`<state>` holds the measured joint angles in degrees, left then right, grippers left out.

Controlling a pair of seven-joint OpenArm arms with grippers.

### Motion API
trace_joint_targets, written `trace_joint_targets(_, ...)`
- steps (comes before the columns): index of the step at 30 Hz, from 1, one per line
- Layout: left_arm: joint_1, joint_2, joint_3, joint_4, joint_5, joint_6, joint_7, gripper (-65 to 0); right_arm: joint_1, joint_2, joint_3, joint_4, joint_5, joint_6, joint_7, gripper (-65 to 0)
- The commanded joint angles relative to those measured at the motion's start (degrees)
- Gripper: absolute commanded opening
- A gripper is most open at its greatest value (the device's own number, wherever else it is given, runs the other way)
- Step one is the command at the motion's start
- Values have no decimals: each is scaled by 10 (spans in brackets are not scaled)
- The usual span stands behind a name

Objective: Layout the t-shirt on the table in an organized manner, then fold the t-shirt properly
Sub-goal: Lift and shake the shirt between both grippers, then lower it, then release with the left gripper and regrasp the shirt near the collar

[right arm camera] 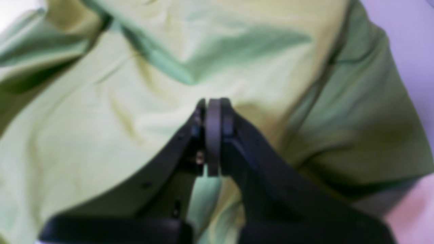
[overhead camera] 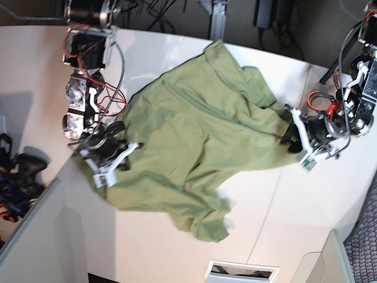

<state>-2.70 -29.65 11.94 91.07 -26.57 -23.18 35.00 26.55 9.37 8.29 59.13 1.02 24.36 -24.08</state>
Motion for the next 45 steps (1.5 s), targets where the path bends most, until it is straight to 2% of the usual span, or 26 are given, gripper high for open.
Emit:
trace_joint_targets(1,-11,-4,-5,-4,4,-5,-16,-457,25,5,2,-10,-6,-2,17,-650)
trace_joint_targets(3,-11,-4,-5,-28,13,-5,-18,-457,35,8,2,-41,-24,-2,18,-650)
trace_joint_targets(8,-11,-12,-5,-90,45,-5,-26,-457,27,34,2,-82,-22,-2,16,-650)
trace_joint_targets(15,-12,-38,-6,-149,75,-4,-67,-457,-55,87,2,-37,70,-1,-24,-650)
trace_joint_targets(19,-30,-43,-6,-182,93,-2,-112,-457,-129,99,2,37,119,-1,-47,-650)
trace_joint_targets(25,-94,-34,-5,-223,97,-2,-113,-457,-253,94,2,188,176,-1,-71,-650)
trace_joint_targets(31,-170,-32,-5,-283,97,-2,-113,-457,-322,70,7,307,174,-1,-73,-650)
trace_joint_targets(35,-192,-38,-6,-274,72,-7,-94,-457,-314,49,33,356,181,-1,-77,-650)
trace_joint_targets(41,-170,-42,-5,-141,-56,-105,-30,-457,-236,21,50,358,178,-1,-55,-650)
trace_joint_targets(45,-124,-17,15,-51,-80,-114,-2,-457,-153,-4,49,297,159,-1,-54,-650)
